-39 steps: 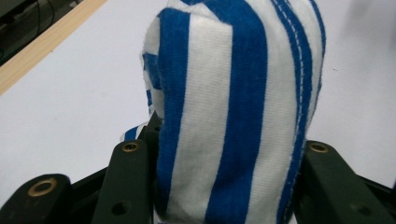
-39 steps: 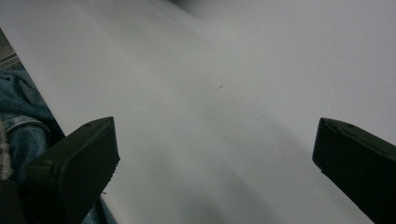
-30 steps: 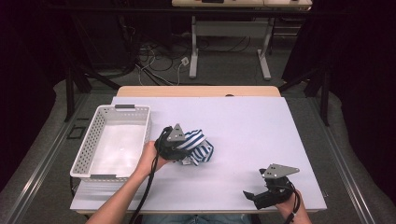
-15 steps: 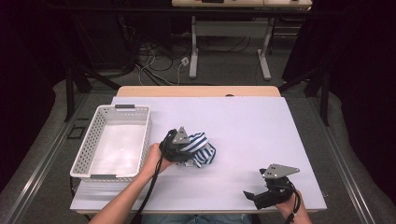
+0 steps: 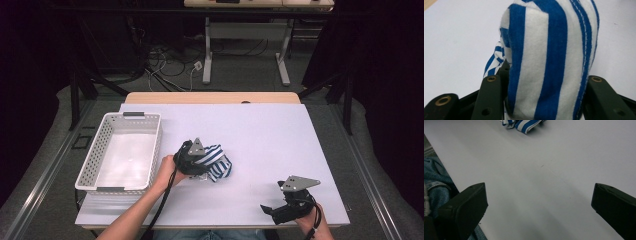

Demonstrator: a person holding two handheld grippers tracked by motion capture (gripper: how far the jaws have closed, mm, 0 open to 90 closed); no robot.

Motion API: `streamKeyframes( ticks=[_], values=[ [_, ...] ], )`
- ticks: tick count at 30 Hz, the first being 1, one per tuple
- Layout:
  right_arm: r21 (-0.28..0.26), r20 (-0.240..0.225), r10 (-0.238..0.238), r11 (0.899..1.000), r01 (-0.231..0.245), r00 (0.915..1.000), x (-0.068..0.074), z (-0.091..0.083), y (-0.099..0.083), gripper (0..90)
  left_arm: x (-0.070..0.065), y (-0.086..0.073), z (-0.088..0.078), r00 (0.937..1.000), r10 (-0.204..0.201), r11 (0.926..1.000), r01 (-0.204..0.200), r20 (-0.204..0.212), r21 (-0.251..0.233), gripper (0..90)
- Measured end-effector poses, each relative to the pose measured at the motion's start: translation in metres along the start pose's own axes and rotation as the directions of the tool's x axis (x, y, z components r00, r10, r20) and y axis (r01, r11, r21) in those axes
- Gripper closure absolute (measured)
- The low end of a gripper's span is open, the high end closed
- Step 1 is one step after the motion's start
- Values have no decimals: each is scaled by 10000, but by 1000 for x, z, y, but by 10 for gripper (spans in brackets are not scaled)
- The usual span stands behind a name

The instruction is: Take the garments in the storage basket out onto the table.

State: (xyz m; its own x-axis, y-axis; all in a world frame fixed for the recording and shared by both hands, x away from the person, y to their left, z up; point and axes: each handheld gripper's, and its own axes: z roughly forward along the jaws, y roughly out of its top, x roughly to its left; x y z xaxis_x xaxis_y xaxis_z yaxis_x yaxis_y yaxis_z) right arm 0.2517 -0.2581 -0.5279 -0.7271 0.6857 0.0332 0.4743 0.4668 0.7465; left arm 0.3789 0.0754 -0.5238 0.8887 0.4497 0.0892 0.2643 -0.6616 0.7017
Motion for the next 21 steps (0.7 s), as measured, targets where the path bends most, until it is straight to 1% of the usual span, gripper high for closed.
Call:
streamKeyframes(
  ticks=[3, 4, 5, 6, 7, 9, 13, 15, 16, 17, 19, 20, 21],
  values=[
    [-16, -18, -70, 10000, 70, 10000, -1, 0, 0, 1, 0, 0, 2, 10000, -6, 10000, 5, 16, 79, 531],
    [-15, -10, 17, 10000, -17, 10000, 0, 0, 0, 1, 0, -1, 3, 10000, 9, 10000, -9, 2, 48, 530],
    [-91, -11, 7, 10000, -8, 10000, -1, 1, -1, 1, 0, -1, 4, 10000, -45, 10000, 44, 33, 43, 528],
    [-54, -51, 19, 10000, -20, 10000, -1, 0, -1, 1, 1, -1, 4, 9999, -53, 9999, 52, 94, 106, 526],
    [-58, -61, 30, 10000, -31, 10000, -1, 0, -1, 1, 1, -2, 6, 9999, -70, 10000, 70, 77, 27, 524],
    [-96, -20, 20, 10000, -21, 10000, 0, 0, -1, 1, 0, -2, 7, 9998, -138, 9999, 138, 106, 28, 517],
    [-121, -53, 8, 9999, -8, 10000, 1, -1, -1, 1, -1, -2, 8, 9998, -173, 9998, 172, 91, 53, 487],
    [-96, -64, 6, 10000, -7, 10000, 1, -1, -1, 1, -1, -2, 9, 9998, -197, 9998, 196, 76, 71, 446],
    [-81, -41, 12, 10000, -12, 10000, 1, -1, -1, 1, -1, -1, 9, 9998, -171, 9997, 169, 80, 186, 419],
    [-79, -29, 20, 10000, -21, 10000, 1, -1, -1, 1, -1, -1, 10, 9998, -185, 9997, 186, -32, 187, 380],
    [-116, -13, 12, 9999, -12, 10000, 1, -1, -1, 1, -2, -1, 8, 9997, -226, 9993, 229, -90, 280, 282],
    [-112, 6, 23, 9999, -23, 10000, 2, -1, -1, 1, -3, -1, 7, 9991, -406, 9989, 410, -148, 242, 240],
    [-54, 6, 5, 10000, -5, 10000, 2, -2, -1, 1, -3, -1, 6, 9988, -460, 9987, 463, -166, 213, 191]
  ],
)
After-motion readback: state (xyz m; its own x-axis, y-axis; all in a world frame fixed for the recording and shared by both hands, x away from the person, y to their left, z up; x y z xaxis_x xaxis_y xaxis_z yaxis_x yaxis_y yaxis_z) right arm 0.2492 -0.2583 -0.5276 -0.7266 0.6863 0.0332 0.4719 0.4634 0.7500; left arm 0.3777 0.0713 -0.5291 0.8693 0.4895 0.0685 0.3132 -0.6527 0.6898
